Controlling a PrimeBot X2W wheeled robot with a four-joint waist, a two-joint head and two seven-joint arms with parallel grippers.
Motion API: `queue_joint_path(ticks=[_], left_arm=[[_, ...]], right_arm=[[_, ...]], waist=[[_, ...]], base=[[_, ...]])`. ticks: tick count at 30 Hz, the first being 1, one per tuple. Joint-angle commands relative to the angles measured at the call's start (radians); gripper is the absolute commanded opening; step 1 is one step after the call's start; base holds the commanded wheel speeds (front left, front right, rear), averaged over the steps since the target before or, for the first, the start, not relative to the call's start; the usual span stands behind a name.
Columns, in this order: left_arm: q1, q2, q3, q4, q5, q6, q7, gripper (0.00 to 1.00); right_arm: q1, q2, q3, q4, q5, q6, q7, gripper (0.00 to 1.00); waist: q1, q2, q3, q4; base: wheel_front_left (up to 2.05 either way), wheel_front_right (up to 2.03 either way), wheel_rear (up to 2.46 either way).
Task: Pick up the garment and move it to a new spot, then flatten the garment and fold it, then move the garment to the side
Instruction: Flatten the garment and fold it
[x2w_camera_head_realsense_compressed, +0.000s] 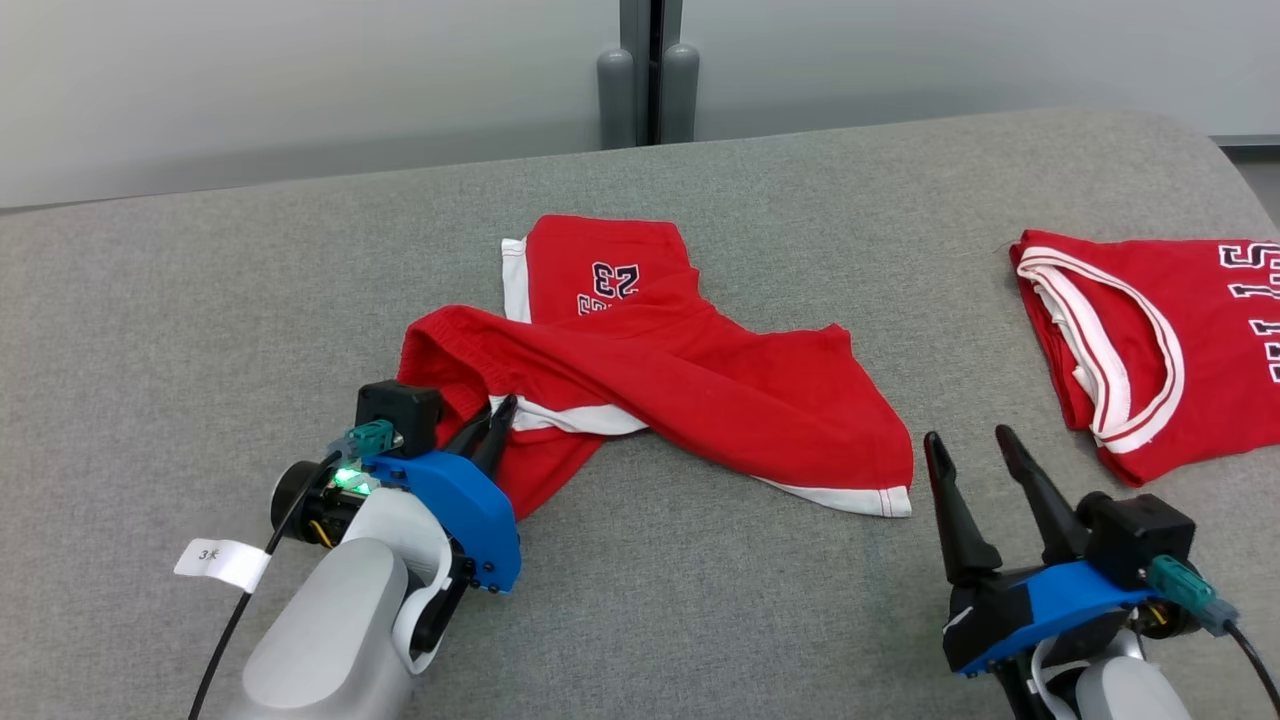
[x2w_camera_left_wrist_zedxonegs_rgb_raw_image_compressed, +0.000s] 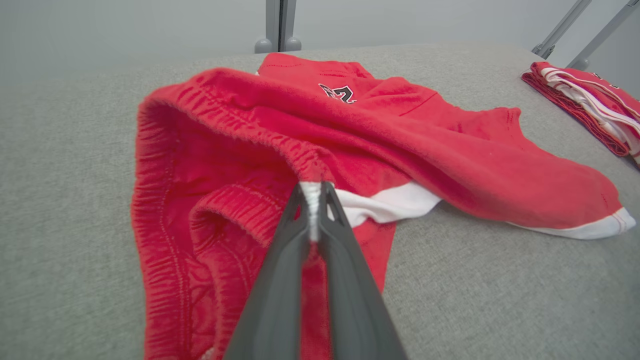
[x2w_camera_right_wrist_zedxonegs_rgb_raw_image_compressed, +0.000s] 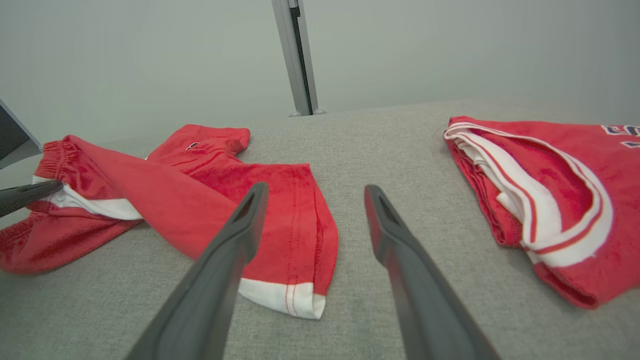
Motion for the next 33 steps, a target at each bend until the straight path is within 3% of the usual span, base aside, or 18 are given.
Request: queue_joint_path(ticks=[1,8,13,23,24,25,33], left_arm=[[-0.018,0.008,-0.003,0.001,-0.007,-0.001,-0.01,0.0],[0.055,0.018,-0.006,-0.048,-0.015,0.0,-0.091,0.0],[0.09,0.021,-0.015,-0.085,-0.009,0.004,-0.141,0.0],[0.077,0.008,-0.033,-0.096,-0.014,0.005,-0.159,0.0],[0.077,0.008,-0.034,-0.095,-0.016,0.005,-0.16,0.0],[0.078,0.008,-0.033,-0.095,-0.017,0.005,-0.166,0.0],[0.086,0.015,0.007,-0.16,-0.059,0.005,-0.236,0.0]], right_arm=[[-0.007,-0.002,0.006,0.012,0.005,0.0,0.012,1.0],[-0.022,-0.001,0.017,0.077,0.005,0.0,0.122,1.0],[-0.066,-0.001,0.011,0.15,-0.037,0.0,0.119,1.0],[-0.103,-0.002,-0.005,0.28,-0.104,0.0,0.215,1.0],[-0.092,-0.002,-0.004,0.276,-0.102,0.0,0.223,0.42],[-0.082,-0.002,0.002,0.266,-0.095,0.0,0.224,0.0],[-0.082,-0.002,-0.031,0.062,-0.03,0.0,0.184,0.0]], waist=[[-0.0001,0.0,0.003,0.003],[-0.0001,0.0,0.038,0.011],[-0.0001,0.0,0.064,0.034],[-0.0001,0.0,0.068,0.075],[-0.0001,0.0,0.066,0.075],[-0.0001,0.0,0.064,0.075],[-0.0001,0.0,0.027,0.047]], base=[[0.0,0.0,0.0],[0.0,0.0,0.0],[0.0,0.0,0.0],[0.0,0.0,0.0],[0.0,0.0,0.0],[0.0,0.0,0.0],[0.0,0.0,0.0]])
